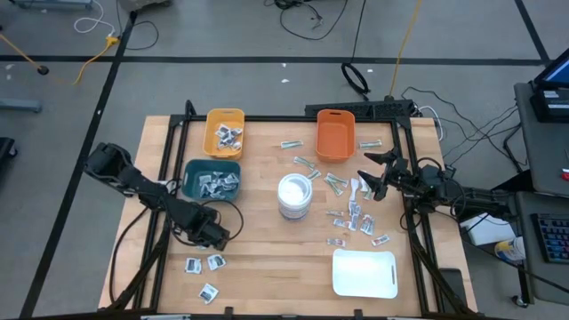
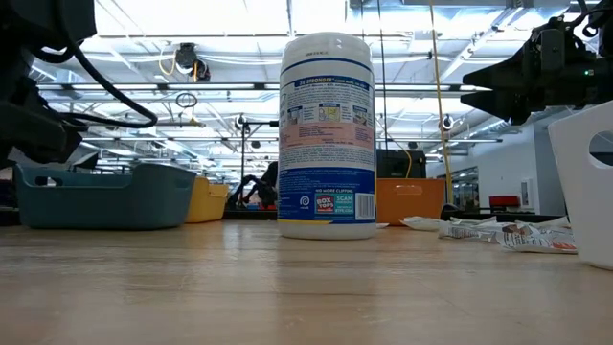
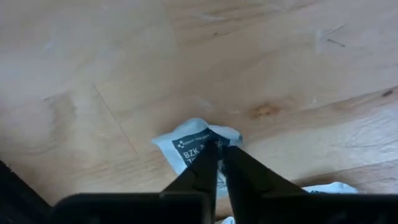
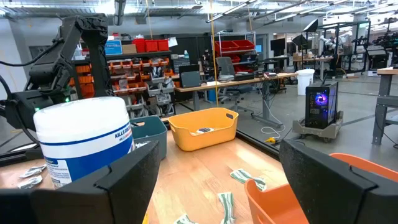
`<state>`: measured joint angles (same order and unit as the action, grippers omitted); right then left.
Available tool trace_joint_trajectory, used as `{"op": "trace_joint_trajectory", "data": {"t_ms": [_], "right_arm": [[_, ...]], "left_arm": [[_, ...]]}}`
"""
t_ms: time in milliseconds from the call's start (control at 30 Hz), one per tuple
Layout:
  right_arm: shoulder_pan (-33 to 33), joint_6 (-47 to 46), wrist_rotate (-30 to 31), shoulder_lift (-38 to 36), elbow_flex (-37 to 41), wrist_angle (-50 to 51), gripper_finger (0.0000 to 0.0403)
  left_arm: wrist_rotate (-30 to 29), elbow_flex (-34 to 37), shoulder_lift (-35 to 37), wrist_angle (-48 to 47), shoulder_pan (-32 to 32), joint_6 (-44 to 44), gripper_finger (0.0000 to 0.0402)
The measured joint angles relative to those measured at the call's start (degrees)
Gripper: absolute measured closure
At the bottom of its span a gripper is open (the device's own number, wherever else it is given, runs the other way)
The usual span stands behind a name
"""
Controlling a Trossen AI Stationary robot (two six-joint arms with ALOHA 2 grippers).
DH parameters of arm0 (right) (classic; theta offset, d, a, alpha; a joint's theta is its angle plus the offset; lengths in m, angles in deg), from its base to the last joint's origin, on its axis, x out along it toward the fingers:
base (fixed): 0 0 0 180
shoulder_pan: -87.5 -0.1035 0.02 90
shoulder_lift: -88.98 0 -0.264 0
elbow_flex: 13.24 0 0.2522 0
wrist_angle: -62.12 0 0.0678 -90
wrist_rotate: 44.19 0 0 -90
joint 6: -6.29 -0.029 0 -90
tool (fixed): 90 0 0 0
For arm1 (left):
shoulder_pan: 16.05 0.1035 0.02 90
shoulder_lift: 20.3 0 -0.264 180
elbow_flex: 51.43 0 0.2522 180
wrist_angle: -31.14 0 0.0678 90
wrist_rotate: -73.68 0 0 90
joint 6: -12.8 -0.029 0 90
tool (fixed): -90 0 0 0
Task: Pick & Place First Aid Supplies
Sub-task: Put the black pad into the yellow bin
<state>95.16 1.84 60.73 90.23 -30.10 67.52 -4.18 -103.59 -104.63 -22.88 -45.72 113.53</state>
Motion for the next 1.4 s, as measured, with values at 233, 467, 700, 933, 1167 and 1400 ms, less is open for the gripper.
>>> {"op": "trace_joint_trajectory", "data": {"t_ms": [233,467,700,933,1167,1400], "right_arm": [[0.0,0.0,0.0,0.0,0.0,0.0,0.0078],[0.0,0.0,0.0,0.0,0.0,0.0,0.0078],[0.0,0.0,0.0,0.0,0.0,0.0,0.0077],[0.0,0.0,0.0,0.0,0.0,0.0,0.0077],[0.0,0.0,0.0,0.0,0.0,0.0,0.0077],[0.0,0.0,0.0,0.0,0.0,0.0,0.0078]], "left_arm": [[-0.6,-3.2,2.9,-4.8,0.6,-2.7,0.0397],[-1.7,-6.2,7.9,-11.4,2.3,-7.2,0.0399],[-1.7,-7.0,13.1,-15.8,4.5,-12.3,0.0399],[-1.6,-7.0,16.9,-21.8,9.1,-16.5,0.04],[-1.3,-7.0,17.0,-24.0,24.3,-30.2,0.04],[0.0,-9.5,15.9,-26.3,42.6,-45.6,0.0401]]}}
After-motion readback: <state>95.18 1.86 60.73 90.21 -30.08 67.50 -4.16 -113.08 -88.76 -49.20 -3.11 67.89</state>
